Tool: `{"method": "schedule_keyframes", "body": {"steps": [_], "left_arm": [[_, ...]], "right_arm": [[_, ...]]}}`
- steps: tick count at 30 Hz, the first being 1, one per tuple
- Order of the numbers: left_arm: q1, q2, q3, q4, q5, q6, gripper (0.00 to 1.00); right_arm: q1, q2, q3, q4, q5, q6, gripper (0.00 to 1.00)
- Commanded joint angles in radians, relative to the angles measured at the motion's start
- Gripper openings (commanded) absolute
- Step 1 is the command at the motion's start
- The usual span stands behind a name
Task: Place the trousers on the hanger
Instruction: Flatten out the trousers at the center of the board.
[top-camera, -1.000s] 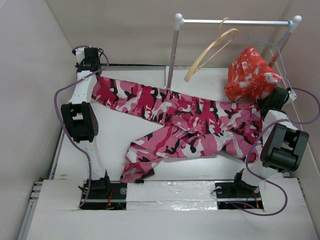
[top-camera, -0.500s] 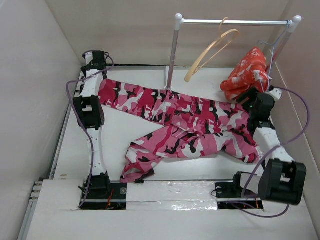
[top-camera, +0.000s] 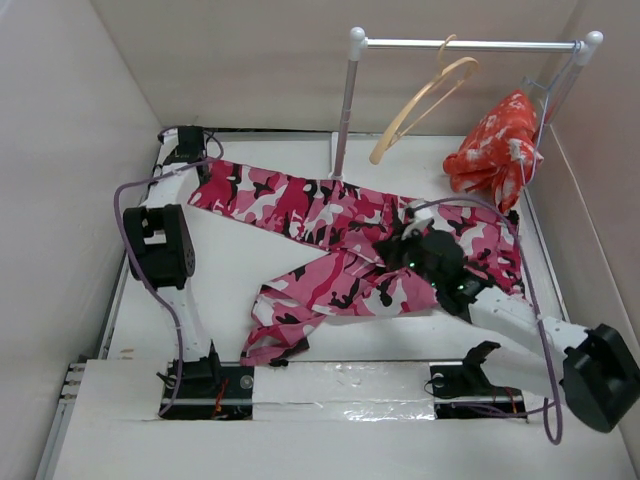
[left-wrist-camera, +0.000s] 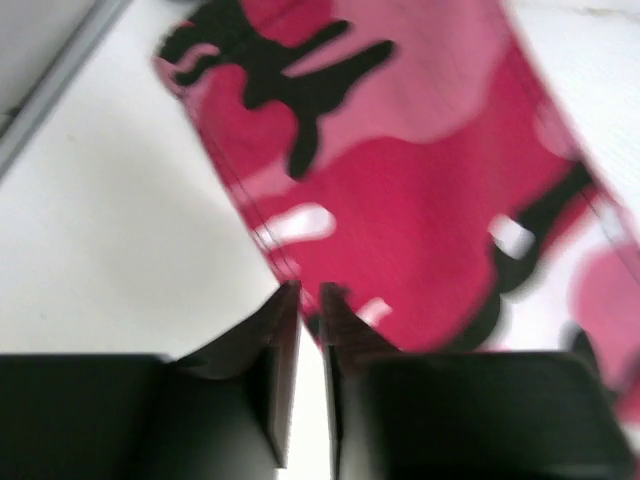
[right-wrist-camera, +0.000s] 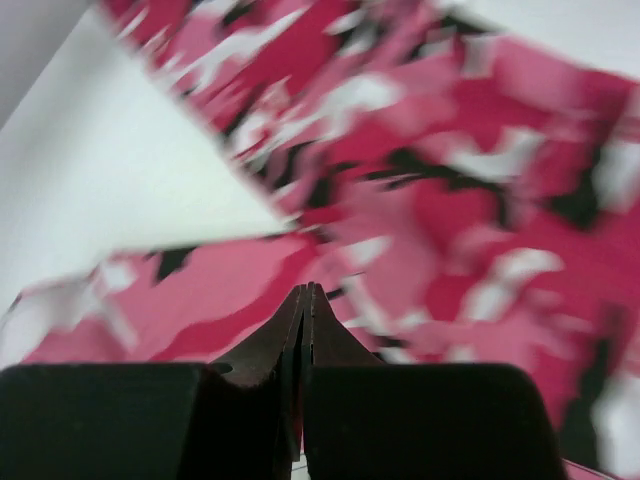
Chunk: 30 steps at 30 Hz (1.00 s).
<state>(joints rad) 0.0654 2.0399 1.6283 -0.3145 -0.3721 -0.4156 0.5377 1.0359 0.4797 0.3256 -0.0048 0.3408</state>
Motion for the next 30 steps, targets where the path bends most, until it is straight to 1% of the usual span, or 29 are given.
{"method": "schedule_keyframes", "body": {"steps": [1, 2, 3, 4, 5, 6, 7, 8, 9, 10, 11, 12, 13, 14, 18, 21, 22, 25, 27, 28, 29, 30], "left_arm": [[-0.061, -0.176, -0.053, 0.089, 0.108, -0.046, 0.09], [-0.07, -0.229, -0.091, 0.1, 0.13, -0.055, 0.04], [-0.07, -0.262, -0.113, 0.109, 0.186, -0.063, 0.0], [-0.07, -0.295, -0.142, 0.12, 0.218, -0.071, 0.0], [-0.07, -0.375, -0.212, 0.158, 0.252, -0.089, 0.0], [-0.07, -0.471, -0.252, 0.182, 0.322, -0.098, 0.0], [-0.081, -0.472, -0.298, 0.21, 0.356, -0.109, 0.0], [-0.081, -0.575, -0.385, 0.265, 0.395, -0.12, 0.0], [-0.105, -0.63, -0.421, 0.284, 0.447, -0.136, 0.0], [-0.12, -0.676, -0.453, 0.294, 0.453, -0.144, 0.0], [-0.134, -0.766, -0.497, 0.305, 0.455, -0.143, 0.0], [-0.165, -0.806, -0.511, 0.304, 0.444, -0.134, 0.0], [-0.165, -0.843, -0.527, 0.305, 0.434, -0.127, 0.0], [-0.165, -0.915, -0.557, 0.308, 0.427, -0.123, 0.01], [-0.165, -1.027, -0.596, 0.308, 0.397, -0.086, 0.11], [-0.165, -1.044, -0.604, 0.308, 0.401, -0.074, 0.13], [-0.165, -1.043, -0.604, 0.308, 0.41, -0.074, 0.13], [-0.165, -1.032, -0.604, 0.308, 0.438, -0.077, 0.15], [-0.165, -1.032, -0.611, 0.336, 0.449, -0.083, 0.17], [-0.165, -1.031, -0.614, 0.336, 0.452, -0.084, 0.17], [-0.165, -1.028, -0.613, 0.336, 0.456, -0.086, 0.17], [-0.165, -1.028, -0.613, 0.334, 0.463, -0.086, 0.17]], "right_arm": [[0.239, 0.059, 0.115, 0.064, 0.0, -0.132, 0.02], [0.289, 0.087, 0.147, 0.031, 0.0, -0.19, 0.09], [0.335, 0.143, 0.21, 0.018, 0.0, -0.213, 0.14], [0.408, 0.179, 0.235, 0.012, 0.026, -0.233, 0.19], [0.442, 0.212, 0.262, 0.0, 0.017, -0.267, 0.3], [0.509, 0.275, 0.308, -0.005, 0.012, -0.282, 0.34], [0.51, 0.301, 0.322, -0.003, 0.012, -0.299, 0.38], [0.571, 0.325, 0.33, 0.024, 0.012, -0.328, 0.45], [0.6, 0.373, 0.336, 0.045, 0.012, -0.35, 0.48], [0.62, 0.397, 0.361, 0.055, -0.035, -0.374, 0.52], [0.66, 0.423, 0.382, 0.032, -0.044, -0.403, 0.62], [0.677, 0.45, 0.407, 0.018, -0.055, -0.422, 0.63], [0.695, 0.504, 0.468, -0.006, -0.055, -0.439, 0.68], [0.712, 0.532, 0.499, -0.061, -0.043, -0.466, 0.68], [0.758, 0.647, 0.62, -0.16, -0.043, -0.517, 0.68], [0.759, 0.722, 0.666, -0.161, -0.057, -0.519, 0.67], [0.759, 0.745, 0.683, -0.164, -0.031, -0.519, 0.67], [0.759, 0.838, 0.787, -0.253, 0.034, -0.531, 0.65], [0.759, 0.89, 0.854, -0.31, 0.026, -0.549, 0.63], [0.759, 0.904, 0.875, -0.328, 0.013, -0.553, 0.63], [0.759, 0.914, 0.89, -0.383, 0.012, -0.559, 0.62], [0.759, 0.92, 0.898, -0.39, 0.003, -0.559, 0.62]]}}
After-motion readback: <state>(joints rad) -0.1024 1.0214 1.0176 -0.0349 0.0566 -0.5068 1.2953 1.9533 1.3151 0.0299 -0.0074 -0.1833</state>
